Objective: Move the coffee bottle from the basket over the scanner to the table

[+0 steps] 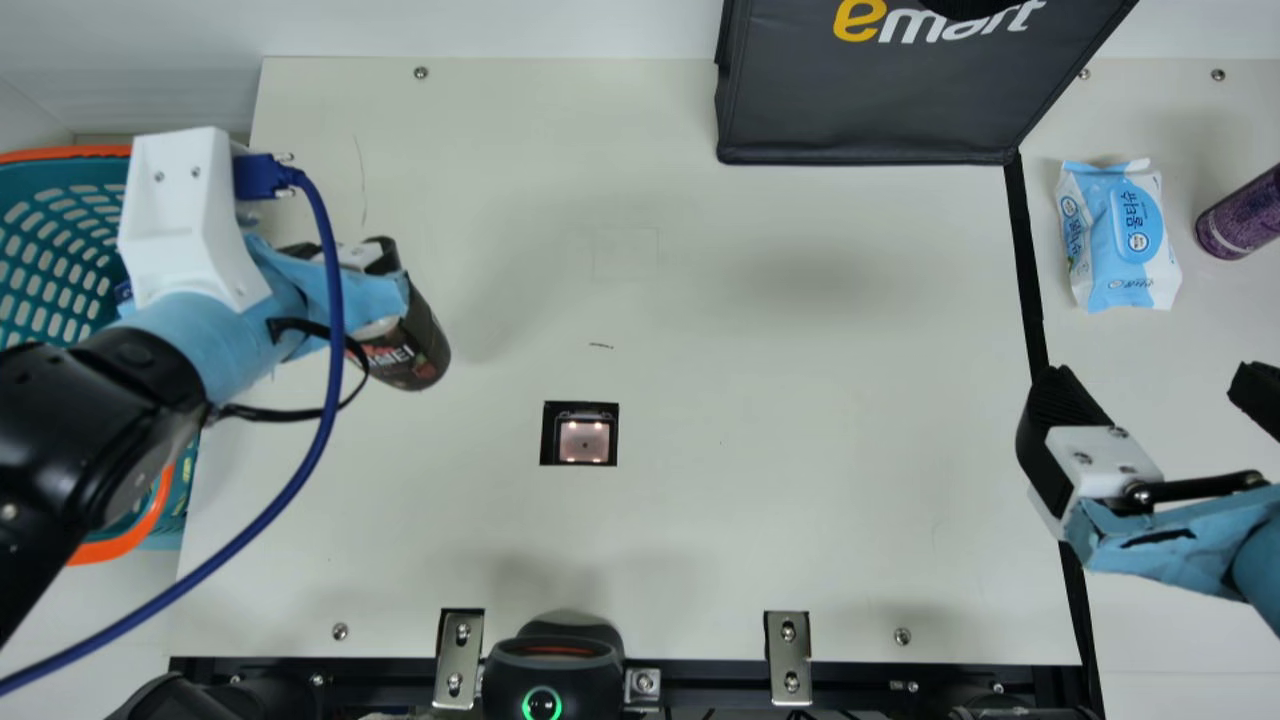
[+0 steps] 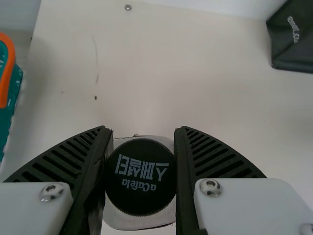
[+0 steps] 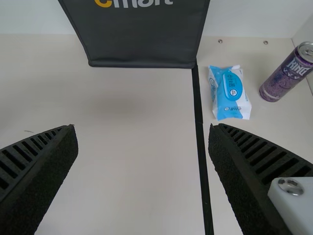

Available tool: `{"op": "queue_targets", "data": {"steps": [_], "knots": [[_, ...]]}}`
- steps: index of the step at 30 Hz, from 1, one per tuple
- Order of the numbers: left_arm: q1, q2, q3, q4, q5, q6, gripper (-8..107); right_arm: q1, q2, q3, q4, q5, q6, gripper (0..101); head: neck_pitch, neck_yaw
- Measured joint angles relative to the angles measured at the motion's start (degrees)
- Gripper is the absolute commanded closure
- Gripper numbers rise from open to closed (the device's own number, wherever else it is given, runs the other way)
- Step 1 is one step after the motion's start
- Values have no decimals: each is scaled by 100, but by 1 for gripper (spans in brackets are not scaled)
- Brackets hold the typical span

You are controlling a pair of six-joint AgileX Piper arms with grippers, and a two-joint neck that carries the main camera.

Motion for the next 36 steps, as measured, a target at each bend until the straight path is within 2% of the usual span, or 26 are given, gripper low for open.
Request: {"op": "queue_targets", "data": {"steps": [11,24,36], "knots": [[-1472,-89,-245,489,808,-1122,107,0,0,0,0,0,0,6,0,9],[-3282,336,-563,1058,1261,-2627,107,0,0,0,0,0,0,6,9,0],[-4075,614,-628,1183,1474,-3438,107,0,0,0,0,0,0,6,9,9]]}}
